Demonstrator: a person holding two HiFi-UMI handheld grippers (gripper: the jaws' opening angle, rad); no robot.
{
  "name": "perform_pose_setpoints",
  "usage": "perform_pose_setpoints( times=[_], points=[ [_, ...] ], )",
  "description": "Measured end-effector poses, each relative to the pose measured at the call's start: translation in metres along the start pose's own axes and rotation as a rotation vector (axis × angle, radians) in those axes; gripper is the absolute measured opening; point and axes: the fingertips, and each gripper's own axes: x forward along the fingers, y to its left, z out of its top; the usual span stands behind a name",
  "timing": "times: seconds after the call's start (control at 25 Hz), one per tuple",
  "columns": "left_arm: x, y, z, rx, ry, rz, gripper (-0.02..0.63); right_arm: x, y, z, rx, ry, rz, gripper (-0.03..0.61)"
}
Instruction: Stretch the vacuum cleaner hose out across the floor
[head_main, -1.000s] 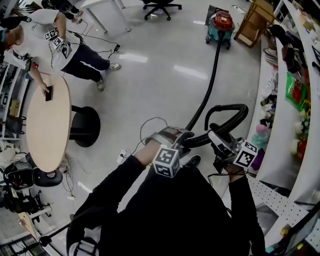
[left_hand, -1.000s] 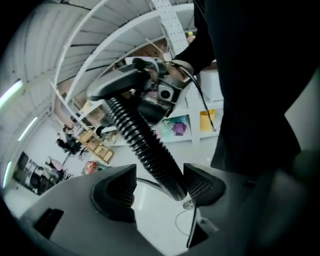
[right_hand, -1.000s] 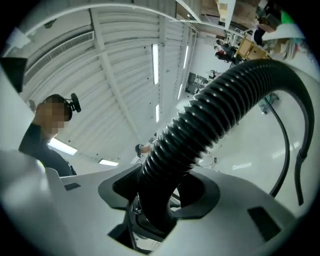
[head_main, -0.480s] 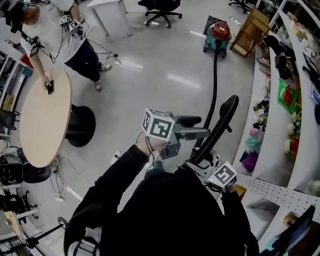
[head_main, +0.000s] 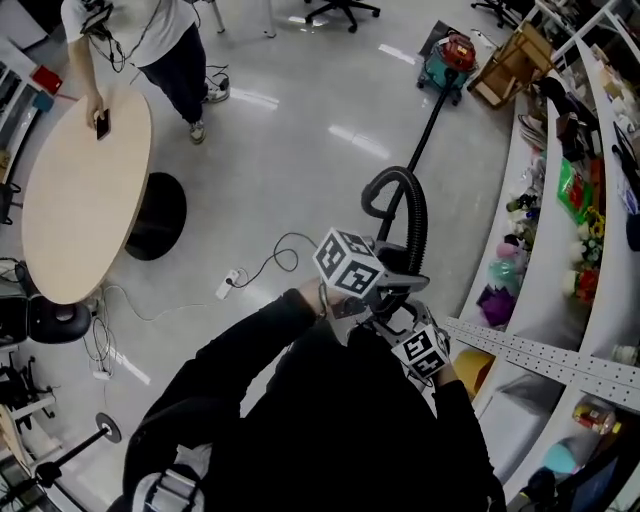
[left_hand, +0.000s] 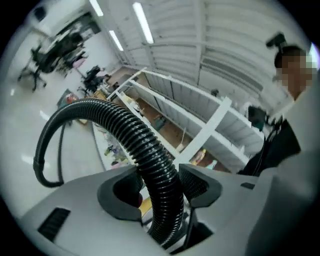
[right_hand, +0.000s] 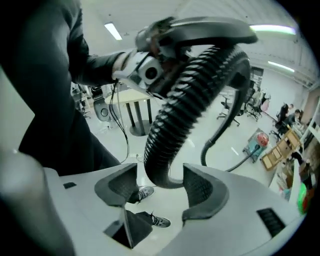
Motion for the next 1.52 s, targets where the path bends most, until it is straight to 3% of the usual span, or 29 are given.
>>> perform_pose_setpoints(
  times=[0.08, 0.16, 0.28, 0.36, 0.44, 0.56, 0.64, 0.68, 0.72, 0.76, 0.8, 0.88, 0.96, 1.04, 1.16, 1.32, 1.4, 1.48, 1.52],
  points=[
    [-0.008, -0.008, -0.028, 0.197, 0.12, 0.096, 0.238, -0.013, 0.002, -0.008, 0.163, -0.047, 0.015, 0.302],
    [-0.015, -0.015, -0.054, 0.354, 0.218, 0.171, 0.23, -0.044, 0.001, 0.003, 0.382, -0.237, 0.09, 0.302],
    [-0.023, -0.04, -0.084, 0.473, 0.268, 0.202, 0.232, -0.11, -0.011, 0.041, 0.681, -0.619, 0.257, 0.302],
    [-0.022, -0.065, -0.101, 0.535, 0.28, 0.201, 0.232, -0.147, -0.022, 0.061, 0.81, -0.804, 0.358, 0.302],
    [-0.013, -0.092, -0.12, 0.63, 0.304, 0.212, 0.232, -0.176, -0.028, 0.076, 0.879, -0.937, 0.464, 0.302],
    [0.018, -0.127, -0.157, 0.808, 0.386, 0.253, 0.232, -0.212, -0.021, 0.085, 0.921, -1.04, 0.584, 0.321],
    [0.041, -0.142, -0.189, 0.908, 0.46, 0.292, 0.232, -0.234, -0.008, 0.074, 0.917, -1.078, 0.6, 0.328],
    [0.049, -0.145, -0.205, 0.924, 0.489, 0.315, 0.232, -0.24, 0.001, 0.062, 0.894, -1.079, 0.559, 0.327],
    [0.055, -0.146, -0.221, 0.909, 0.513, 0.338, 0.232, -0.241, 0.01, 0.046, 0.851, -1.06, 0.487, 0.313],
    [0.057, -0.146, -0.237, 0.864, 0.535, 0.357, 0.232, -0.238, 0.02, 0.029, 0.794, -1.024, 0.404, 0.24],
    [0.057, -0.147, -0.251, 0.789, 0.552, 0.365, 0.232, -0.234, 0.032, 0.014, 0.736, -0.984, 0.332, 0.229],
    [0.045, -0.155, -0.271, 0.555, 0.516, 0.342, 0.244, -0.226, 0.059, -0.012, 0.628, -0.9, 0.233, 0.216],
    [0.023, -0.168, -0.266, 0.292, 0.37, 0.302, 0.249, -0.221, 0.086, -0.029, 0.509, -0.804, 0.143, 0.215],
    [0.003, -0.184, -0.236, 0.115, 0.177, 0.251, 0.249, -0.218, 0.112, -0.041, 0.379, -0.725, 0.06, 0.212],
    [0.0, -0.212, -0.175, 0.0, -0.052, 0.125, 0.255, -0.207, 0.154, -0.053, 0.214, -0.648, -0.009, 0.212],
    [0.021, -0.223, -0.143, -0.167, -0.159, -0.01, 0.387, -0.174, 0.23, -0.058, 0.023, -0.519, -0.002, 0.212],
    [0.015, -0.233, -0.142, -0.229, -0.191, -0.089, 0.388, -0.148, 0.266, -0.057, -0.043, -0.449, 0.002, 0.209],
    [-0.01, -0.243, -0.149, -0.225, -0.216, -0.136, 0.375, -0.117, 0.288, -0.057, -0.043, -0.371, -0.033, 0.204],
    [-0.024, -0.244, -0.16, -0.196, -0.209, -0.123, 0.273, -0.101, 0.293, -0.062, -0.014, -0.318, -0.063, 0.2]
  ],
)
